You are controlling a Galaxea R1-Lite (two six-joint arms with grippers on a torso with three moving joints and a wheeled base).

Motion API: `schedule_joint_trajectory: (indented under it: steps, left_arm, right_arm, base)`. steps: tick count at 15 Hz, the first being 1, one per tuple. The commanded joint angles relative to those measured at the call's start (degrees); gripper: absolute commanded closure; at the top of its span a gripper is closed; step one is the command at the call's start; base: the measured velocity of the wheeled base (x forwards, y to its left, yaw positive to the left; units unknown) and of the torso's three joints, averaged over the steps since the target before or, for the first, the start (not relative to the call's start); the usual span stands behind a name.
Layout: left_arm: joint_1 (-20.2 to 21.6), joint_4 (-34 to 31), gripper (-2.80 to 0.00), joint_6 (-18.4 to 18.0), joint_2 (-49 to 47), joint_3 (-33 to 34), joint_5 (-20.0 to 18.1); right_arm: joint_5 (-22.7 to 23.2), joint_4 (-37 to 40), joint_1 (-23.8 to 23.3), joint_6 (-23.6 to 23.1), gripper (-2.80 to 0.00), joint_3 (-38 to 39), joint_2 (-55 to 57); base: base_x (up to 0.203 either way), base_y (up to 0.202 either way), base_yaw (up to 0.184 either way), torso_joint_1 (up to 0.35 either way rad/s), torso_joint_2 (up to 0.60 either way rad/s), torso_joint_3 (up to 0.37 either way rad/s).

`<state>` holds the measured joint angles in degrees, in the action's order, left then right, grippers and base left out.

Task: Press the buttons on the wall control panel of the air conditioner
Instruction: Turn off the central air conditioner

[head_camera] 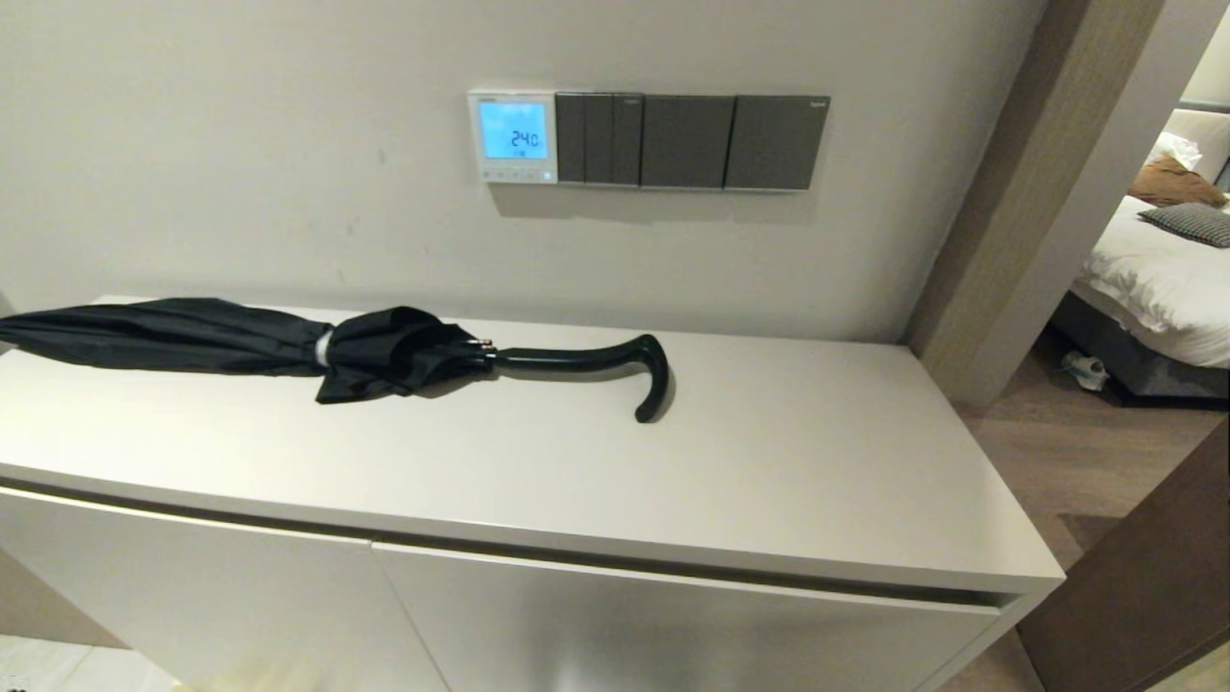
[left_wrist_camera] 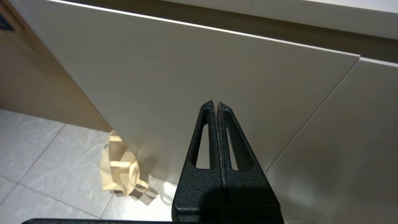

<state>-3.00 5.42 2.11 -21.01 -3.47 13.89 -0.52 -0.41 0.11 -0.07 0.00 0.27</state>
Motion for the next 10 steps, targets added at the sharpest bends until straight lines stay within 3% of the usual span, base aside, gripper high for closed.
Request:
schedule_joint_trajectory:
  steps: [1, 5, 8, 10]
  left_arm:
    - [0.07, -0.17, 0.0, 0.0, 2.99, 1.32, 0.19]
    - [0.66, -0.25, 0.0, -0.26, 3.94, 1.87, 0.35]
    - [4.59, -1.13, 0.0, -2.48, 7.96, 1.63, -0.05]
    - [4.63, -0.86, 0.0, -2.81, 9.19, 1.74, -3.14]
  right_arm:
    - [0.0, -0.02, 0.07, -0.01, 0.0, 0.18, 0.0]
    - [0.0, -0.02, 0.07, -0.01, 0.0, 0.18, 0.0]
    - [0.0, -0.02, 0.07, -0.01, 0.0, 0.18, 0.0]
    - [0.0, -0.02, 0.07, -0.01, 0.0, 0.18, 0.01]
  base:
    - [0.0, 0.0, 0.0, 0.0, 0.0, 0.0]
    - [0.0, 0.0, 0.0, 0.0, 0.0, 0.0]
    - [0.0, 0.0, 0.0, 0.0, 0.0, 0.0]
    - [0.0, 0.0, 0.0, 0.0, 0.0, 0.0]
